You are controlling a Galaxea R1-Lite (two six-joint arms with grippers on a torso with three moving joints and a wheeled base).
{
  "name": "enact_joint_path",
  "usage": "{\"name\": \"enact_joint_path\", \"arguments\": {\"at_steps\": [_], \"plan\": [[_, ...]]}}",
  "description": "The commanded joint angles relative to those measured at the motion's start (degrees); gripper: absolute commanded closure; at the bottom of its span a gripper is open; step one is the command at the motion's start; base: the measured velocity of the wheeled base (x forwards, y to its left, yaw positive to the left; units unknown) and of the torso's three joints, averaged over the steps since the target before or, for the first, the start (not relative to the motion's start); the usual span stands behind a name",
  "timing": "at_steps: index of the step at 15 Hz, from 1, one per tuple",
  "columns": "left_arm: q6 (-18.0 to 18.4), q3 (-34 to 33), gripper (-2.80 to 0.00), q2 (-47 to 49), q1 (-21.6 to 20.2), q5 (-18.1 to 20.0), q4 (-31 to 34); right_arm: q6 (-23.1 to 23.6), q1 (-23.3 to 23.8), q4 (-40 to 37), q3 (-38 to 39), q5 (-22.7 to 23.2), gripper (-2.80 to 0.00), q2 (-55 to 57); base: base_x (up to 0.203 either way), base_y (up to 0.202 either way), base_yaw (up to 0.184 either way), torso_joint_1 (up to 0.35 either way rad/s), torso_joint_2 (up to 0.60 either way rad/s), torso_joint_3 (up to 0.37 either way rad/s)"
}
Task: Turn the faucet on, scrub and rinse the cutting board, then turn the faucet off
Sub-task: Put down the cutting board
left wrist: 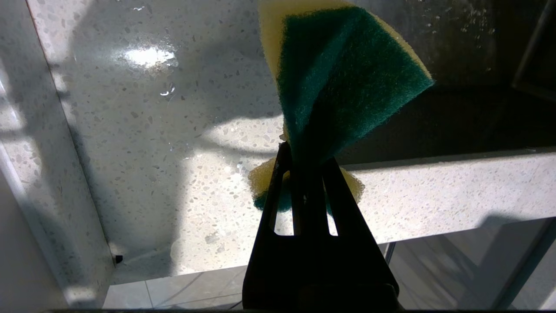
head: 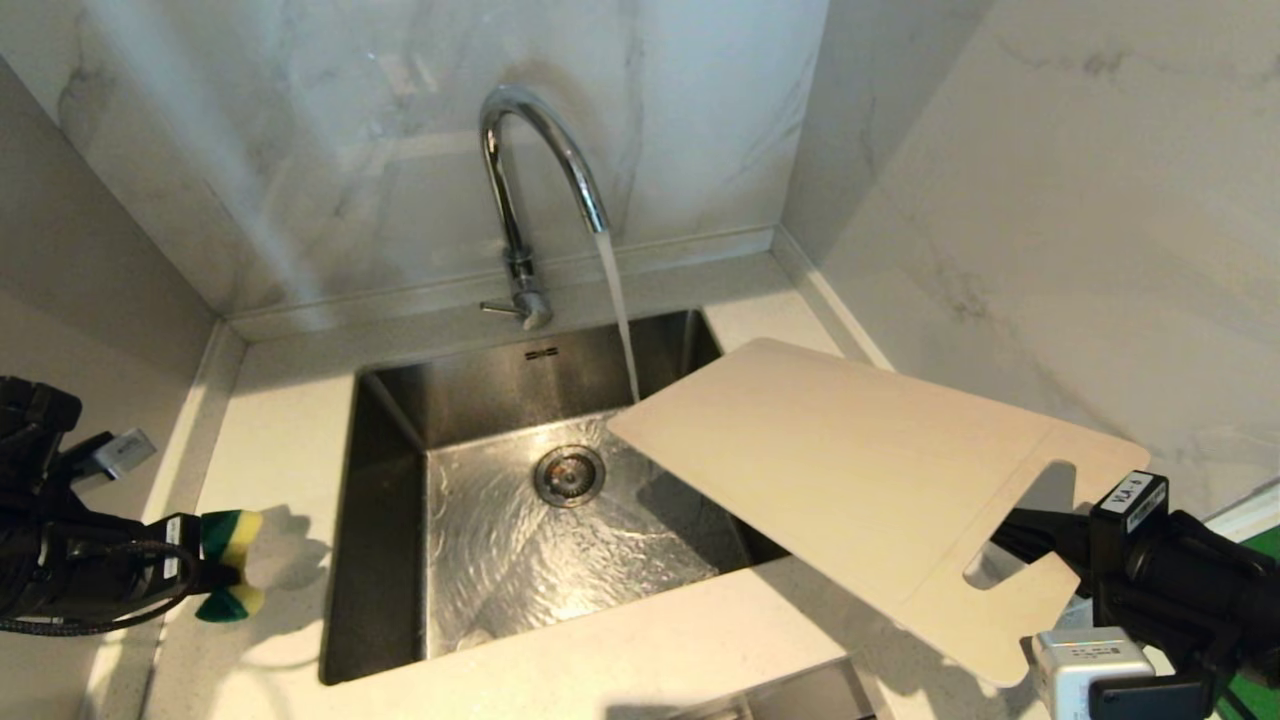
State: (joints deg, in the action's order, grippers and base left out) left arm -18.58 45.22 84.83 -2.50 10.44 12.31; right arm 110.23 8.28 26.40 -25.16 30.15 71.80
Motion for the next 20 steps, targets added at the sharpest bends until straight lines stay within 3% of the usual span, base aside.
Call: {"name": "enact_joint_path", "arguments": {"at_steps": [1, 5, 9, 17, 20], "plan": [[-0.14, 0.30, 0.00, 0.68, -0.05, 0.11, 0.08, 0.67, 2.78, 0.20, 0.48, -1.06, 0.00, 0.72, 0.000, 0.000, 0.000, 0.000, 0.00, 0.000], [-0.14, 1.36, 0.00, 1.47, -0.05, 0.11, 0.08, 0.16, 3.22, 0.21, 1.38, -6.19, 0.00, 2.28, 0.000, 0.000, 0.000, 0.000, 0.00, 0.000], [-0.15, 1.45, 0.00, 1.84, -0.05, 0.11, 0.08, -6.85, 3.58, 4.15, 5.19, -12.18, 0.00, 4.76, 0.000, 0.000, 0.000, 0.000, 0.00, 0.000], [-0.23, 2.24, 0.00, 3.92, -0.05, 0.20, 0.08, -7.49, 6.40, 4.53, 4.87, -12.30, 0.00, 6.14, 0.000, 0.000, 0.000, 0.000, 0.00, 0.000], [-0.40, 2.32, 0.00, 4.33, -0.05, 0.20, 0.08, -10.33, 6.31, 4.48, 5.38, -12.39, 0.00, 6.77, 0.000, 0.000, 0.000, 0.000, 0.00, 0.000]]}}
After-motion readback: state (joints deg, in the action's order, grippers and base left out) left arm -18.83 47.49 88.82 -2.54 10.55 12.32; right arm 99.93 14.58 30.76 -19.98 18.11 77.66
